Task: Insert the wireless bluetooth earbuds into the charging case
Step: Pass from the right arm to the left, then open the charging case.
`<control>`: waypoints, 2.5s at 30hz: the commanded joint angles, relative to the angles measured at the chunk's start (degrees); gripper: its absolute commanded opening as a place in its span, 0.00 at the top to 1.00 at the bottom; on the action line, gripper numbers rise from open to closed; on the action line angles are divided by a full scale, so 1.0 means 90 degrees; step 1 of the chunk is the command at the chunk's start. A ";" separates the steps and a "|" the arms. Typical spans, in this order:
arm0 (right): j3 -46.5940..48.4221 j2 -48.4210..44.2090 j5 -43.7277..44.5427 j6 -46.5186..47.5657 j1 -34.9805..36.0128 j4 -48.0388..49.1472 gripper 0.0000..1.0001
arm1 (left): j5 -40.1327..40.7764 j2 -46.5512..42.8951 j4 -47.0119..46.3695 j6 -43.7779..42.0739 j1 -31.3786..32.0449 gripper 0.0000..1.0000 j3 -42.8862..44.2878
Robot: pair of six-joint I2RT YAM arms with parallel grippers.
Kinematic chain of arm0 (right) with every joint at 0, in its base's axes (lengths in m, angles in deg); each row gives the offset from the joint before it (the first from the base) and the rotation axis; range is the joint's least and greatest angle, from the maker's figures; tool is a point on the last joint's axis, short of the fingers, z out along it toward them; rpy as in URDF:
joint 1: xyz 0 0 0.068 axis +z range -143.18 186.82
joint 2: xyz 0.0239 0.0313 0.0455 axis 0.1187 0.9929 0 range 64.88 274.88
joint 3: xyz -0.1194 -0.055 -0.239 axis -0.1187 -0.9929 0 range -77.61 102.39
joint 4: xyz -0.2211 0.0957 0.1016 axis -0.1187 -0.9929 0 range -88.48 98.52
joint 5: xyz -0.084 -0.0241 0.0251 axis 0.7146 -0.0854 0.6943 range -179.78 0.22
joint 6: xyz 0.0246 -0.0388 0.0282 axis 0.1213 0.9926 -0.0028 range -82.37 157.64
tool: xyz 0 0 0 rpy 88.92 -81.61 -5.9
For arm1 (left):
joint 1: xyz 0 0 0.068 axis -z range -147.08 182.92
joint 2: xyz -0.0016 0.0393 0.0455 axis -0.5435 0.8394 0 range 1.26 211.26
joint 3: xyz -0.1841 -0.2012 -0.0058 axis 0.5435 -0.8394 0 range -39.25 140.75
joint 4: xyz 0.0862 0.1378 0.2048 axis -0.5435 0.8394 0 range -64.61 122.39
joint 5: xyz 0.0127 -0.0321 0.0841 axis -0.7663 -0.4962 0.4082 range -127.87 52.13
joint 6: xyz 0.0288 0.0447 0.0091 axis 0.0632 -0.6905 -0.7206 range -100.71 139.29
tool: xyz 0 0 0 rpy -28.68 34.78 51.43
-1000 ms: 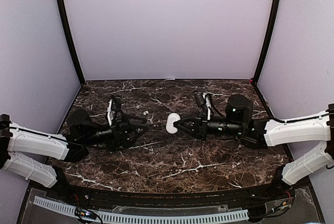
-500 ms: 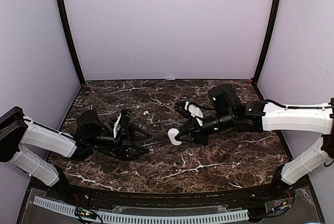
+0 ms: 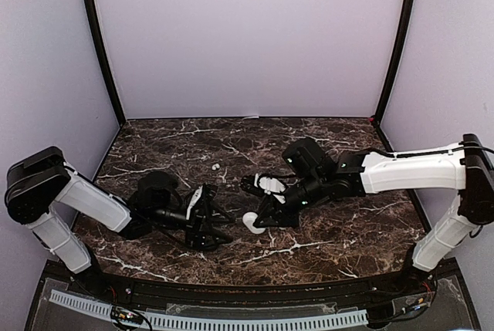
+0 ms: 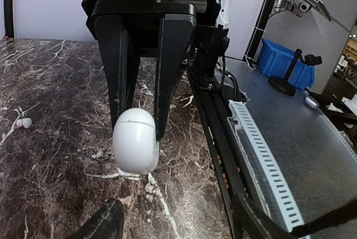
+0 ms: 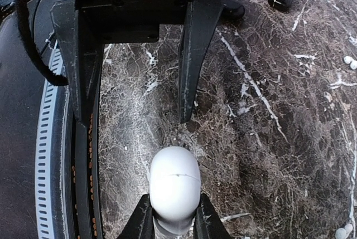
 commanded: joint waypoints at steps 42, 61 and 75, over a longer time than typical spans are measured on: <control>0.0683 0.1201 -0.0482 0.0214 0.0281 0.0491 0.84 | 0.0384 0.1170 -0.1803 0.0154 0.0073 0.71 -0.0198; 0.0806 0.1188 -0.0041 0.0198 0.0291 0.0387 0.68 | 0.0192 0.1067 -0.1563 -0.0005 0.0093 0.80 -0.0171; -0.0085 0.0413 0.1402 -0.0267 0.0220 0.0937 0.63 | -0.0116 0.0923 -0.2071 0.0008 0.0093 0.82 -0.0408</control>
